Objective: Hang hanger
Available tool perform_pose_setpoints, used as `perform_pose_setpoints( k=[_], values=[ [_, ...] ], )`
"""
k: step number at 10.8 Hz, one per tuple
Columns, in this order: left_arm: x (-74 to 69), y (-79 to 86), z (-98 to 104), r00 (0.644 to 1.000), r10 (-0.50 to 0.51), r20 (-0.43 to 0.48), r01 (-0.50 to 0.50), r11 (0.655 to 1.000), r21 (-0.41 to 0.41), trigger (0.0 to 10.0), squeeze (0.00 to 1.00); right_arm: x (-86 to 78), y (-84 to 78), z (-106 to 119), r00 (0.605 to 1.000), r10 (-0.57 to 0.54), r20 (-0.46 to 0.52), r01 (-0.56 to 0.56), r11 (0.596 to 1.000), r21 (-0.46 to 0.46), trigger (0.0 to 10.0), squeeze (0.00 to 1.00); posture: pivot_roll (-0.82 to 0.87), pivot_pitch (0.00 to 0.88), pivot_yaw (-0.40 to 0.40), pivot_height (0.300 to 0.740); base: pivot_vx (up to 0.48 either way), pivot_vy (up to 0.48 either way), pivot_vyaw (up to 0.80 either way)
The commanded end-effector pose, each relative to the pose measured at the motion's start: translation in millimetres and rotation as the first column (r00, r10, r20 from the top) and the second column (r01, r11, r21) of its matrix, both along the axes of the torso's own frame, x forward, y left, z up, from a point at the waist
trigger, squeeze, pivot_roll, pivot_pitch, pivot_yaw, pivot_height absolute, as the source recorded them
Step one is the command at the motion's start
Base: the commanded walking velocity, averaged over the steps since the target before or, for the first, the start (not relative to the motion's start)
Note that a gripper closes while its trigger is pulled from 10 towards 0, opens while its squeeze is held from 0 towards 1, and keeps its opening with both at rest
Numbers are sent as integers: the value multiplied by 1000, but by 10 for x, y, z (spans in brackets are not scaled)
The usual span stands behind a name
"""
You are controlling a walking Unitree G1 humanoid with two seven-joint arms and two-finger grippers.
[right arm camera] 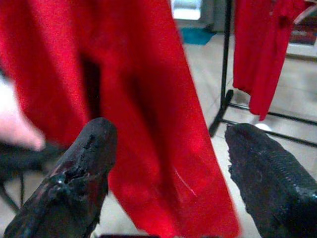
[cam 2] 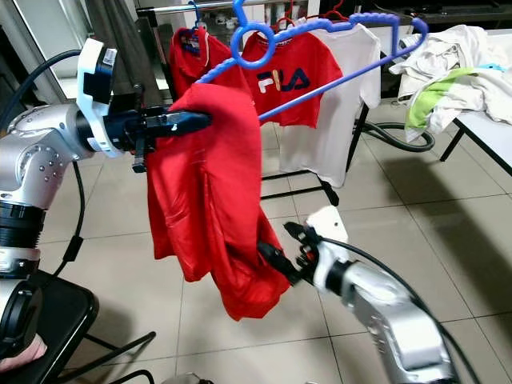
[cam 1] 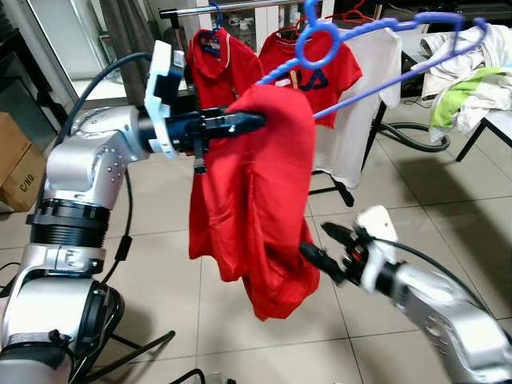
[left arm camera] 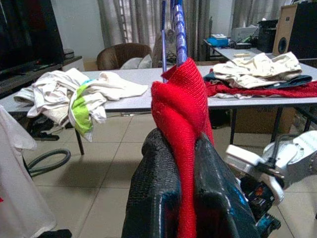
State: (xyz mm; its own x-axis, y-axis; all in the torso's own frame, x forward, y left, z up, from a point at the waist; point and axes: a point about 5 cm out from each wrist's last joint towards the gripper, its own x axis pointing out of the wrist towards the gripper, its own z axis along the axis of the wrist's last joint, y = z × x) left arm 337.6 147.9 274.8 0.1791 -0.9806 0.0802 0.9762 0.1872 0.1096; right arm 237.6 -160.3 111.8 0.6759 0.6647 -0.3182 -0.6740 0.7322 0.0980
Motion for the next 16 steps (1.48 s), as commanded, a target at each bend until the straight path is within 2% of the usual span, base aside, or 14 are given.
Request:
perform_pose_setpoints(
  k=[1, 2, 4, 5, 6, 7, 8, 9, 10, 13, 14, 15, 16],
  values=[
    [0, 46, 150, 998, 14, 56, -14, 1000, -13, 0, 0, -46, 39, 22, 998, 54, 25, -53, 998, -25, 10000, 0, -48, 0, 118, 740, 0, 0, 0],
    [8, 46, 150, 998, 12, 56, -11, 1000, -12, 0, 0, -134, -30, -66, 994, 105, 13, -103, 986, -134, 10000, 0, -49, 0, 119, 740, 0, 0, 0],
    [17, 51, 148, 998, 8, 55, -7, 1000, -14, 0, 0, -129, -28, -95, 996, 88, 30, -83, 985, -149, 10000, 0, -50, 0, 121, 740, 0, 0, 0],
    [16, 46, 138, 999, 2, 51, -1, 1000, -16, 0, 0, -19, 12, -109, 998, 1, 62, 8, 991, -136, 10000, 0, -51, 0, 122, 740, 0, 0, 0],
    [18, 42, 134, 999, 1, 51, 0, 1000, -17, 0, 0, 31, 26, -108, 997, -40, 71, 48, 993, -111, 10000, 0, -48, 0, 120, 740, 0, 0, 0],
    [21, 43, 133, 999, 0, 52, 1, 1000, -17, 0, 0, 52, 52, -115, 996, -49, 69, 54, 995, -83, 7176, 0, -46, 0, 119, 740, 0, 0, 0],
    [23, 50, 134, 999, -1, 53, 2, 1000, -16, 0, 0, -11, 106, -141, 999, 16, 49, -12, 997, -76, 2549, 0, -46, 0, 118, 740, 0, 0, 0],
    [25, 50, 135, 999, 0, 54, 1, 1000, -15, 0, 0, -22, 132, -158, 999, 28, 45, -24, 997, -75, 2157, 0, -46, 0, 118, 740, 0, 0, 0],
    [22, 43, 137, 998, -4, 55, 5, 1000, -16, 0, 0, 46, 161, -186, 998, -18, 52, 22, 997, -72, 3765, 0, -46, 0, 118, 740, 0, 0, 0],
    [15, 27, 139, 998, -18, 55, 19, 1000, -14, 0, 0, 199, 130, -222, 993, -88, 74, 95, 991, -95, 5098, 0, -44, 0, 120, 740, 0, 0, 0],
    [14, 24, 143, 998, -21, 55, 21, 1000, -13, 0, 0, 246, 125, -226, 992, -101, 81, 109, 989, -96, 7333, 0, -42, 0, 121, 740, 0, 0, 0],
    [14, 23, 145, 998, -23, 55, 23, 1000, -13, 0, 0, 257, 140, -219, 992, -89, 86, 97, 991, -88, 7882, 0, -41, 0, 122, 740, 0, 0, 0],
    [15, 21, 148, 998, -25, 54, 26, 1000, -11, 0, 0, 283, 165, -210, 993, -77, 95, 85, 993, -84, 8902, 0, -40, 0, 126, 740, 0, 0, 0]
  ],
)
